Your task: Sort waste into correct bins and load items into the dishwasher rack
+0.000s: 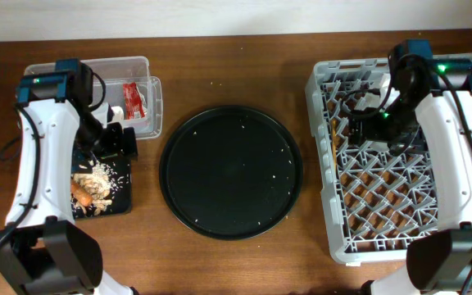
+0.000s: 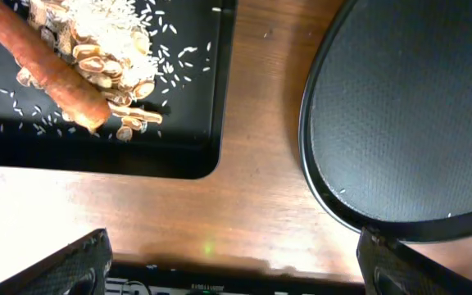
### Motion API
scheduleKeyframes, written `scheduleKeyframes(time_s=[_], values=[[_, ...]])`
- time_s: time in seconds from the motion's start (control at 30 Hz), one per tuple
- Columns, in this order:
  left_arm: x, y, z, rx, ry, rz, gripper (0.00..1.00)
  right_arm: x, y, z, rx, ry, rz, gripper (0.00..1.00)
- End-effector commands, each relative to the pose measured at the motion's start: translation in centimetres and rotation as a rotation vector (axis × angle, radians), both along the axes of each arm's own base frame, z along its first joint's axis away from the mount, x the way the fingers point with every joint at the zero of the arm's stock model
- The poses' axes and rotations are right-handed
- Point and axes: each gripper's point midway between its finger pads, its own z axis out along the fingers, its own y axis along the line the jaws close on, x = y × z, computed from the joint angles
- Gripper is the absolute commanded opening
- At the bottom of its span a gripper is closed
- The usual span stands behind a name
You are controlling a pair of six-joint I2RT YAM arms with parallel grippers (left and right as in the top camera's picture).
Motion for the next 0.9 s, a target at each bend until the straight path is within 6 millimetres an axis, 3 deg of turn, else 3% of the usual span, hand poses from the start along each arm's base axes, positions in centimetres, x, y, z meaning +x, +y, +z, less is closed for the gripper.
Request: scheduleKeyframes(time_s=[0.0, 0.1, 0.23, 0.27, 0.4, 0.53, 0.77, 0.87], values=[[-1.1, 0.0, 1.6, 0.008, -0.072, 0.002, 0.95, -1.2, -0.1, 2.1, -0.002, -0.081, 0.000, 0.99], [-2.4, -0.2, 3.1, 0.030, -0.254, 0.002, 0.95, -2.8, 0.0, 3.5, -0.008, -0.218, 0.000, 0.99], [-4.9, -0.5, 5.4, 0.067, -0.580, 0.002, 0.95, -5.4, 0.1, 4.0, -0.019, -0.387, 0.012, 0.99], [-5.9, -0.6, 6.0, 0.078, -0.670, 0.002, 0.99, -6.5, 0.1, 4.2, -0.029, -0.440, 0.021, 1.00], [-8.5, -0.9, 6.8, 0.072, -0.814, 0.062, 0.99, -8.8, -0.2, 5.3, -0.060, -0.537, 0.011, 0.98], [-9.0, -1.0, 7.5, 0.076, -0.850, 0.062, 0.99, -8.7, -0.2, 5.1, -0.059, -0.529, 0.012, 0.98], [-9.1, -1.0, 7.5, 0.075, -0.848, 0.062, 0.99, -6.8, -0.3, 1.5, -0.050, -0.363, 0.014, 0.98], [-9.1, -1.0, 7.5, 0.075, -0.848, 0.062, 0.99, -7.1, -0.9, 2.6, -0.089, -0.420, 0.004, 0.98]])
